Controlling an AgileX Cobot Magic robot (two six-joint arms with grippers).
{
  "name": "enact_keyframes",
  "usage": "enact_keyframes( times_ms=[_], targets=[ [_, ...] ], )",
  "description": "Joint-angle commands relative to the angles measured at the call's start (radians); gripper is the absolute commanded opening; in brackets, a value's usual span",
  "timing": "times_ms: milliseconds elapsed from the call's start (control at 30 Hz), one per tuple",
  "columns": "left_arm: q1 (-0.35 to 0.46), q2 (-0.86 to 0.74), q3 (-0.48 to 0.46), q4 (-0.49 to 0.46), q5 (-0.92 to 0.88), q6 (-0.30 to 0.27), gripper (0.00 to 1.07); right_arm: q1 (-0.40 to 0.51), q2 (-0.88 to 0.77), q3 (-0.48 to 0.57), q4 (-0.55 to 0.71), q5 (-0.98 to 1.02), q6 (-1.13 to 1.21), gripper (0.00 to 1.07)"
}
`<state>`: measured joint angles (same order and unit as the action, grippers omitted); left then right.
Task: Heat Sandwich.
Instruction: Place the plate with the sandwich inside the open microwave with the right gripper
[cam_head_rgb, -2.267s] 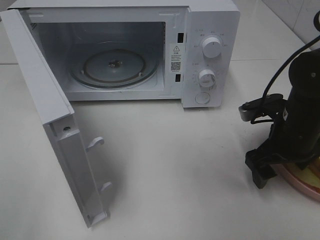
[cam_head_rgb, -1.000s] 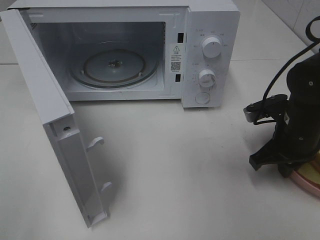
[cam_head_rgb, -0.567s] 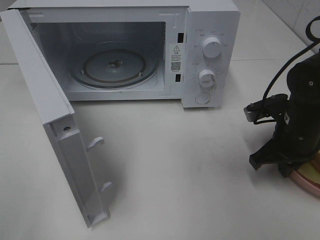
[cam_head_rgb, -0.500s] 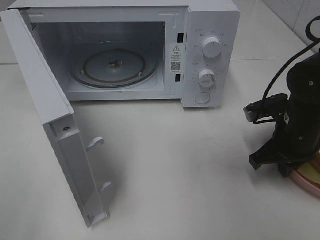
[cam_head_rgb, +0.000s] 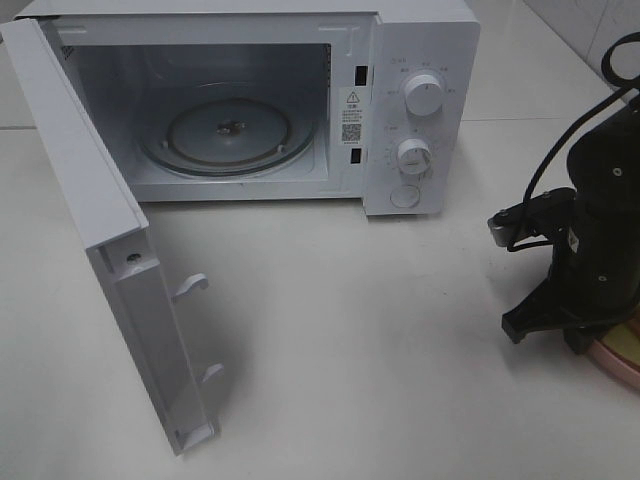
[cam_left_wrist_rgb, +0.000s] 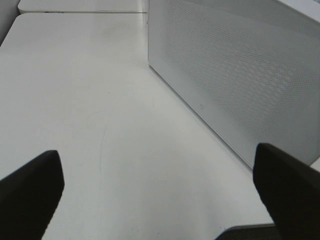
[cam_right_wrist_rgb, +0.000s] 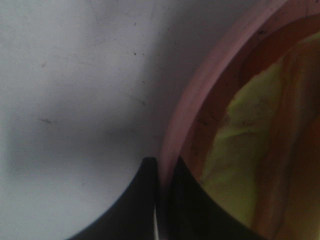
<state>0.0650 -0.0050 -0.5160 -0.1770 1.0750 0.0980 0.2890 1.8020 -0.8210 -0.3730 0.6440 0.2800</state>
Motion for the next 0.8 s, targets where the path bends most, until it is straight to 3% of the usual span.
enact_keyframes(
  times_ms=[33, 433, 800],
  targets=[
    [-0.005, -0.019, 0.002, -0.007, -0.005, -0.007, 0.98, 0.024, 0.001, 0.002, -0.036, 0.026, 0.043, 0.00],
    [-0.005, -0.019, 0.002, -0.007, -0.005, -0.007, 0.98, 0.119, -0.031, 0.002, -0.168, 0.125, 0.142, 0.00],
    [-0.005, -0.019, 0.002, -0.007, -0.005, -0.007, 0.98, 0.161, -0.120, 0.003, -0.173, 0.216, 0.130, 0.00]
  ],
)
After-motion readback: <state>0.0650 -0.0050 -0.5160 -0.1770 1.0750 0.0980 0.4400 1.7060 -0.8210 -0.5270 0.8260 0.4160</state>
